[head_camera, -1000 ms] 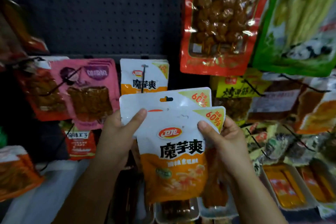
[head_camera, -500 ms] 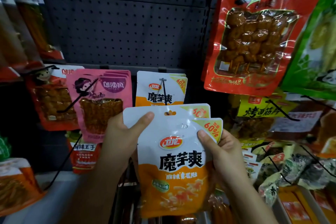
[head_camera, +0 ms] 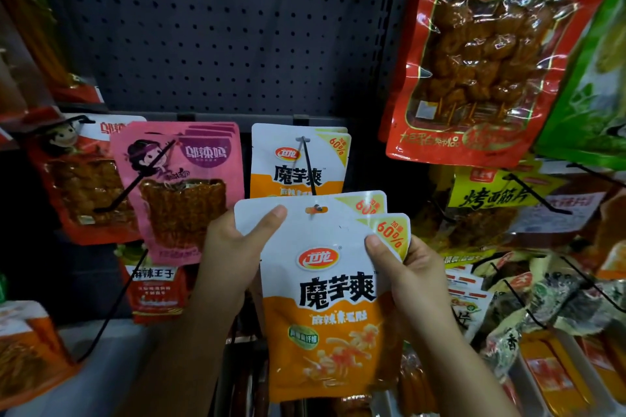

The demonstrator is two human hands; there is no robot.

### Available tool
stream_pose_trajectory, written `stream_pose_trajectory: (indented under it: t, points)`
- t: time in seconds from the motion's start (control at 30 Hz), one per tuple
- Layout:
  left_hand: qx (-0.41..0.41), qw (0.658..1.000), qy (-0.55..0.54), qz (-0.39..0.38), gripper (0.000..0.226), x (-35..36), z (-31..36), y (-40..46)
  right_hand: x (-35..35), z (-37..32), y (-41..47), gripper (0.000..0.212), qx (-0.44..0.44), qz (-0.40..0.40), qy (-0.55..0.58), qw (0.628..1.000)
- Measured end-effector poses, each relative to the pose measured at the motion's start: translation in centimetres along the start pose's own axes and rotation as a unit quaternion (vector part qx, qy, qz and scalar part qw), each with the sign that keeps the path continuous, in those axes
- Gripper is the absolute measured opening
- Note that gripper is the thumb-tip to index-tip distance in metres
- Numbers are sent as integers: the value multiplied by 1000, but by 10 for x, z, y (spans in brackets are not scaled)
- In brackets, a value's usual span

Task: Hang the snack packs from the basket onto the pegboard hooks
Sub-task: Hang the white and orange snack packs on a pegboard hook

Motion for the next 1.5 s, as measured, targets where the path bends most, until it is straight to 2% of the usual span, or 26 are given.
stream_pose_trajectory:
  t: [0.1, 0.3, 0.57, 0.83, 1.2, 1.33, 1.43, 1.5]
  points:
    - [7, 1000, -3, -15, 22, -5, -6, 8, 1, 4, 6, 12, 5, 15, -7, 1000]
    - [29, 995, 96, 7, 11, -20, -13, 38, 11, 6, 34, 6, 6, 43, -14, 999]
    - [127, 939, 310, 77, 25, -7, 5, 93, 25, 11, 89, 9, -11, 84, -68, 994]
    - [152, 906, 384, 98, 42, 5, 7, 140, 38, 26, 143, 17, -3, 156, -133, 979]
    - [147, 887, 424, 111, 38, 13, 4, 154, 33, 27, 143, 22, 3, 215, -169, 962]
    - [148, 892, 414, 108, 31, 13, 1, 148, 31, 22, 121, 18, -15, 192, -123, 974]
    - [154, 903, 395, 77, 18, 14, 1, 141, 35, 12, 99, 12, -37, 141, -91, 985]
    - [138, 919, 369, 28, 37, 17, -3, 131, 40, 7, 82, 7, -50, 89, -60, 993]
Point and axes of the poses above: each hand's wrist, its own y-axis towards the middle knuckle, its own x-axis out of the palm, z = x × y, the point moved 6 cm from there along y, towards the middle knuckle
